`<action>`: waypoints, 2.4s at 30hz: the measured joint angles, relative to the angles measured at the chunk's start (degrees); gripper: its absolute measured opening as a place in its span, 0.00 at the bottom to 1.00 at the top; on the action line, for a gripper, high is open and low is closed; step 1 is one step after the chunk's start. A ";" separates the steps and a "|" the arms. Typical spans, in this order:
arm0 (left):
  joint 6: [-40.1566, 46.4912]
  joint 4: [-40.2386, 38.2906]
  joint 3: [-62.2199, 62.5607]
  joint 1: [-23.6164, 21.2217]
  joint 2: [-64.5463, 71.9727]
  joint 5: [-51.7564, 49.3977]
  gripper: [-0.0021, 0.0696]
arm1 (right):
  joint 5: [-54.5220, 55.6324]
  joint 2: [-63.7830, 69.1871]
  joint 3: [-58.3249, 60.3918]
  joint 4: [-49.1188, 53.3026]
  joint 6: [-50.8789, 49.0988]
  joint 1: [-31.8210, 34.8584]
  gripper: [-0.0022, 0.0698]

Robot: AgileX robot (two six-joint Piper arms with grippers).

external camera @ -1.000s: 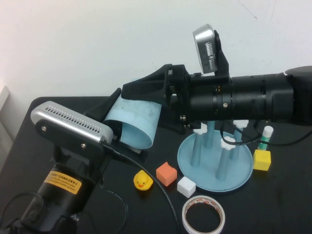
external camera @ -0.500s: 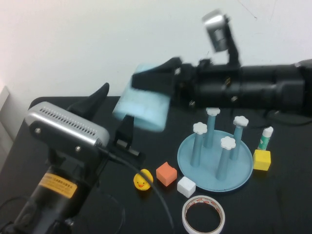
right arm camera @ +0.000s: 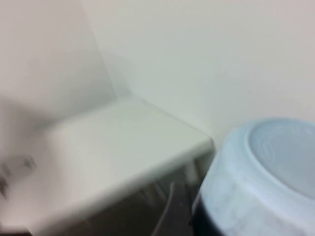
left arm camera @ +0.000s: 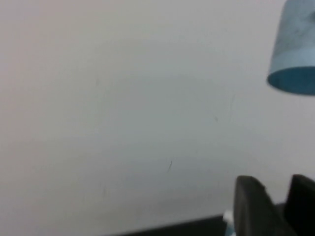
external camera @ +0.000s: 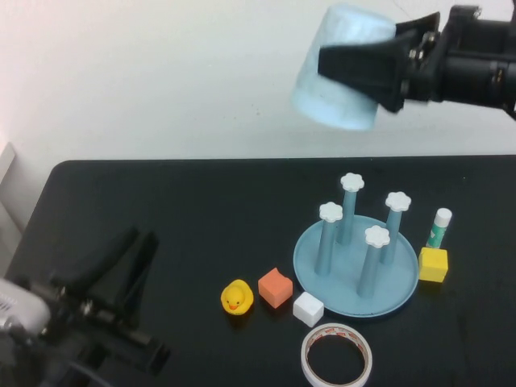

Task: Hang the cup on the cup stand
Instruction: Place the cup on the cup holder

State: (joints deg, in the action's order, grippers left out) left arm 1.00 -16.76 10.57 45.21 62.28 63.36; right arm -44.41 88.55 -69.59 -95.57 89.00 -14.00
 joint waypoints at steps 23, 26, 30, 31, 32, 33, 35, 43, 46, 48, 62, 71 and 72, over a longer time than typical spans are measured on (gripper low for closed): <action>-2.82 4.18 -7.57 0.00 -0.91 -1.24 0.03 | 21.65 17.27 -0.38 -1.79 36.39 0.13 0.88; -2.82 4.29 -7.57 0.00 -0.91 -1.24 0.03 | 21.42 19.30 -0.75 -2.00 36.62 0.13 0.88; -2.82 4.29 -7.57 0.00 -0.91 -1.24 0.03 | 20.10 21.86 -1.23 -2.12 36.74 0.13 0.88; -2.82 4.29 -7.57 0.00 -0.91 -1.24 0.03 | 19.77 22.57 -1.55 -2.12 36.74 0.13 0.88; -2.82 4.29 -7.57 0.00 -0.91 -1.24 0.03 | 19.60 23.24 -2.04 -2.12 36.84 0.13 0.88; -2.82 4.29 -7.57 0.00 -0.91 -1.24 0.03 | 19.57 23.80 -2.40 -2.22 36.84 0.13 0.88; -2.82 4.29 -7.57 0.00 -0.91 -1.24 0.03 | 19.57 24.98 -3.35 -2.22 36.96 0.13 0.88; -0.11 2.78 -7.57 0.00 -0.91 -1.46 0.03 | 20.34 27.73 -5.19 -2.22 36.96 0.13 0.92; 1.79 0.32 -7.57 0.00 -1.05 -1.46 0.03 | 21.42 27.47 -5.33 -2.22 36.85 0.13 0.93; 2.29 -0.86 -7.57 0.00 -1.75 -2.65 0.03 | 22.16 26.65 -5.33 -2.22 36.85 0.25 0.93; 4.50 -1.45 -7.57 0.00 -8.06 -16.31 0.03 | 22.19 23.98 -5.37 -2.33 31.86 0.70 0.87; 4.64 -0.20 -7.57 0.00 -8.15 -18.65 0.03 | 19.98 29.50 -5.37 -2.33 31.70 0.70 0.91; 4.80 -1.17 -7.57 0.00 -8.15 -19.08 0.03 | 19.98 29.83 -5.37 -2.33 31.70 0.70 0.92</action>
State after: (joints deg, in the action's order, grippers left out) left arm 5.80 -17.93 3.00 45.21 54.13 44.28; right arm -24.44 118.38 -74.96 -97.90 120.70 -13.30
